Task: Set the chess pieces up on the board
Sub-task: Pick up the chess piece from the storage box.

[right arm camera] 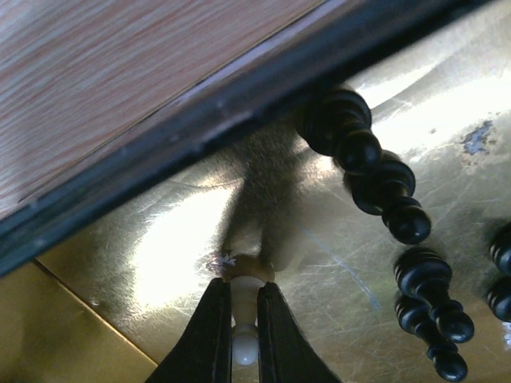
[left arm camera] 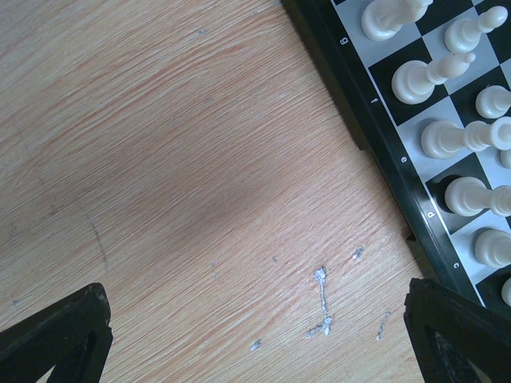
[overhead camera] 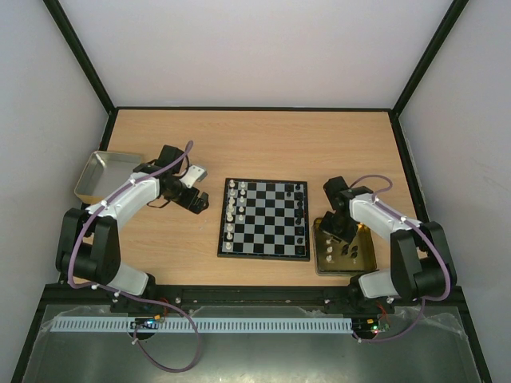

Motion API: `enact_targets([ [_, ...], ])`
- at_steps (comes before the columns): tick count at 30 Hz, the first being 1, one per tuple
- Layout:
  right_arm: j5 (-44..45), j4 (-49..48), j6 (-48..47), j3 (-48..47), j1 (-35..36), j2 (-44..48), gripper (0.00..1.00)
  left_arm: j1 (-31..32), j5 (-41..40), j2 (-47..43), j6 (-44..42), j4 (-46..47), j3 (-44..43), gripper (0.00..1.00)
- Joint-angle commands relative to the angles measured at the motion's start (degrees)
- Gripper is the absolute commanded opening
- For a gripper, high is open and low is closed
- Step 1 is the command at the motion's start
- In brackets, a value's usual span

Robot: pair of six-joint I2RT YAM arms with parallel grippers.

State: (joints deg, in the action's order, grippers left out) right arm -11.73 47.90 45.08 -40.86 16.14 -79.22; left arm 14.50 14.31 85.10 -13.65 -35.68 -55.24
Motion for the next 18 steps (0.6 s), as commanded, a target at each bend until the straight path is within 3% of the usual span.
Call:
enact_targets([
  [1, 1.68, 1.71, -1.11, -2.49, -0.17, -0.24, 0.02, -0.02, -0.14, 0.34, 0.13, -1.2, -0.63, 1.0],
  [9, 5.63, 15.14, -1.49, -12.56, 2.64, 5.13, 0.02, -0.03, -0.41, -0.01, -0.03, -1.03, -0.38, 0.99],
  [13, 4.57, 19.8, 3.26, -20.92, 12.55, 4.44, 0.02, 0.0, -0.46, 0.37, 0.09, -0.93, -0.52, 0.99],
  [18, 2.38, 17.87, 6.88, -31.96, 27.24, -5.17, 0.02, 0.0, -0.51, 0.68, 0.22, -1.13, -1.14, 0.99],
])
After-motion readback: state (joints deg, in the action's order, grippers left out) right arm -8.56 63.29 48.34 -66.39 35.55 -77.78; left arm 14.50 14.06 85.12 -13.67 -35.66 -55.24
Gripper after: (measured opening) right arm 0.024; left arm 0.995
